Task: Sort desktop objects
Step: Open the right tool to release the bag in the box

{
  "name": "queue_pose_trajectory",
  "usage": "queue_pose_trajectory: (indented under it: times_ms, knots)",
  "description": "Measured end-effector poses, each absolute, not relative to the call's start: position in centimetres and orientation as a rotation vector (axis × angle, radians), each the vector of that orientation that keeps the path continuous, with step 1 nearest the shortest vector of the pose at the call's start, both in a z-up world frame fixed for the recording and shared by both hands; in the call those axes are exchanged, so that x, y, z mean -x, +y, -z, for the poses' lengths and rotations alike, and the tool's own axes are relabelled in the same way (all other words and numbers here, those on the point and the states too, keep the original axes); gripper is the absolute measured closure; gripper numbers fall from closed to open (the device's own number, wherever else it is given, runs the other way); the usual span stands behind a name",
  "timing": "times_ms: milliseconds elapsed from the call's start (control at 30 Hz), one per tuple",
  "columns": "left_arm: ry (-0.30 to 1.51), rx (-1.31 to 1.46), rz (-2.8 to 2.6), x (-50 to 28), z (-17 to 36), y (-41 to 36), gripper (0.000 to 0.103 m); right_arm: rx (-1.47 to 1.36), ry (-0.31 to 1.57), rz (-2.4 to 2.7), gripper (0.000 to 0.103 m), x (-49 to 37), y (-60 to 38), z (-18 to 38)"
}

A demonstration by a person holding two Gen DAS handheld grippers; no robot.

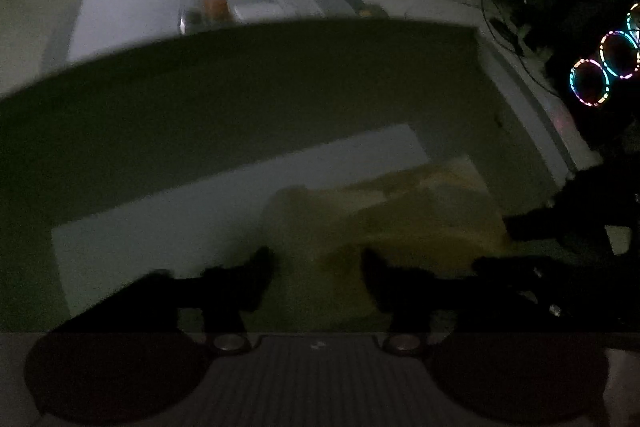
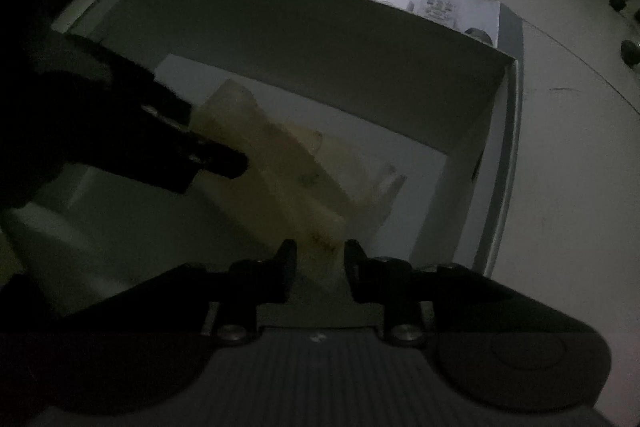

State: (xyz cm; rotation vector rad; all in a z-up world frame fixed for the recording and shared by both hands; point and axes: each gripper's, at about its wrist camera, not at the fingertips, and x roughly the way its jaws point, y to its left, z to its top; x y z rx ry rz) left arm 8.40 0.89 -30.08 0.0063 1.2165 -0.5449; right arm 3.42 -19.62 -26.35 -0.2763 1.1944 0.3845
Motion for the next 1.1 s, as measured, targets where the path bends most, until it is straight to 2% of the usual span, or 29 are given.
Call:
queue_pose_trajectory:
  times_ms: [67, 133, 167, 300, 467, 700, 800, 867, 933, 1000, 1033, 1067, 1100]
  knots:
    - [1.232, 0.012, 0.541, -8.7, 30.4, 1.0, 0.079, 0.309, 1.195, -0.377, 0.074, -3.6, -19.2, 26.8]
    - [1.216, 0.022, 0.545, -8.7, 30.2, 1.0, 0.085, 0.321, 1.189, -0.369, 0.075, -3.8, -19.0, 27.2]
    - [1.206, 0.017, 0.542, -8.7, 30.1, 0.9, 0.088, 0.31, 1.181, -0.373, 0.082, -3.8, -19.1, 27.4]
    - [1.2, -0.003, 0.499, -8.3, 29.4, 1.1, 0.09, 0.27, 1.137, -0.398, 0.095, -4.3, -19.4, 27.2]
    - [1.149, 0.009, 0.396, -7.9, 27.0, 3.4, 0.09, 0.26, 1.084, -0.445, 0.095, -6.1, -17.9, 26.1]
    - [1.209, 0.115, 0.299, -9.8, 28.4, 5.9, 0.087, 0.298, 1.067, -0.468, 0.095, -8.1, -16.0, 27.1]
    - [1.239, 0.123, 0.281, -9.9, 29.3, 6.0, 0.078, 0.28, 1.101, -0.459, 0.093, -8.2, -16.4, 27.8]
    - [1.234, 0.117, 0.256, -9.8, 29.3, 6.0, 0.064, 0.26, 1.107, -0.449, 0.084, -7.9, -16.9, 27.9]
    - [1.235, 0.107, 0.238, -9.7, 29.2, 6.1, 0.053, 0.246, 1.117, -0.432, 0.082, -8.0, -17.2, 28.0]
    - [1.241, 0.111, 0.212, -9.6, 28.7, 6.4, 0.047, 0.21, 1.147, -0.42, 0.082, -8.2, -17.5, 27.8]
    - [1.242, 0.117, 0.2, -9.6, 28.4, 6.5, 0.04, 0.184, 1.159, -0.418, 0.08, -8.2, -17.7, 27.6]
    - [1.237, 0.122, 0.195, -9.6, 28.2, 6.5, 0.034, 0.156, 1.166, -0.417, 0.076, -8.2, -18.0, 27.3]
    - [1.231, 0.125, 0.192, -9.5, 27.9, 6.5, 0.033, 0.131, 1.17, -0.413, 0.073, -8.1, -18.3, 26.9]
